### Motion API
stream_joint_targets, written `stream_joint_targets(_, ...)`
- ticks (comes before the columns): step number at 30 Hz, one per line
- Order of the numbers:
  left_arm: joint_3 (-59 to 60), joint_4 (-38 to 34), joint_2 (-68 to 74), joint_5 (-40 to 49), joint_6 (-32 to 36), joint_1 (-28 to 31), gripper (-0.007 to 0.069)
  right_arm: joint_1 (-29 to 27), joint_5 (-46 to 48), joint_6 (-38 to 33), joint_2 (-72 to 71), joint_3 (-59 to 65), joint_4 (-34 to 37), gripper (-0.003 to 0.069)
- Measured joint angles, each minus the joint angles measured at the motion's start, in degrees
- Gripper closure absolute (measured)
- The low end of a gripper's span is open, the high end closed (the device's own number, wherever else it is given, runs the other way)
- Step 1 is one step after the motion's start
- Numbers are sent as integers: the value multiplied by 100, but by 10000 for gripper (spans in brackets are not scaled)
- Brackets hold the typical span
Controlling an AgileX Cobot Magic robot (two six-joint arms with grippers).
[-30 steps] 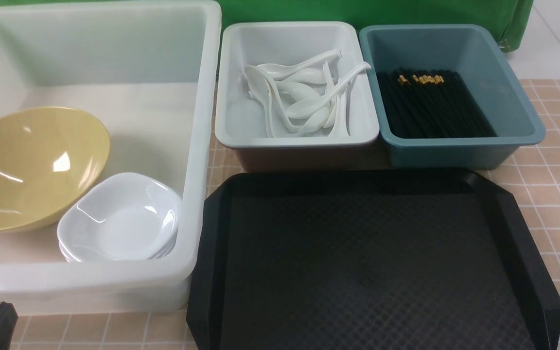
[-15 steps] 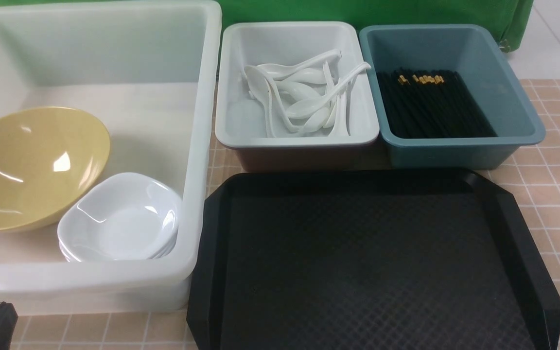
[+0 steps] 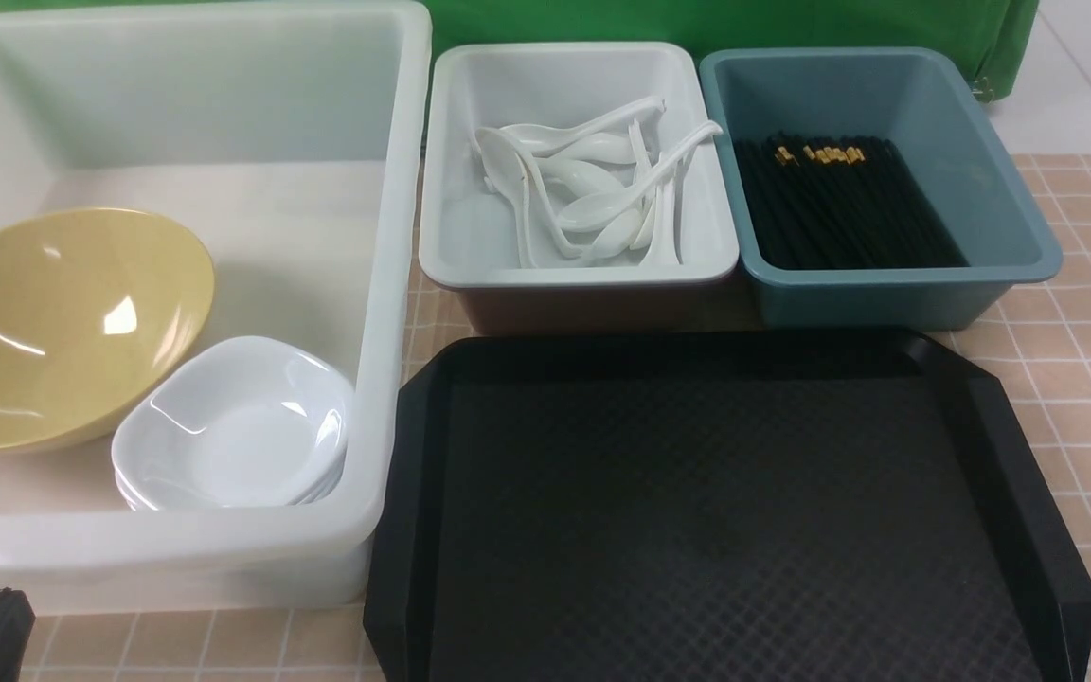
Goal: On brown table put chopsticks spoon bowls plates into blue grey white boxes.
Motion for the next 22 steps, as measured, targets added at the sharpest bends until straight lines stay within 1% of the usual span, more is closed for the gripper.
stream_joint_targets(22, 0, 0, 0, 0, 0, 0, 623, 0, 0, 0, 0, 0, 0, 544)
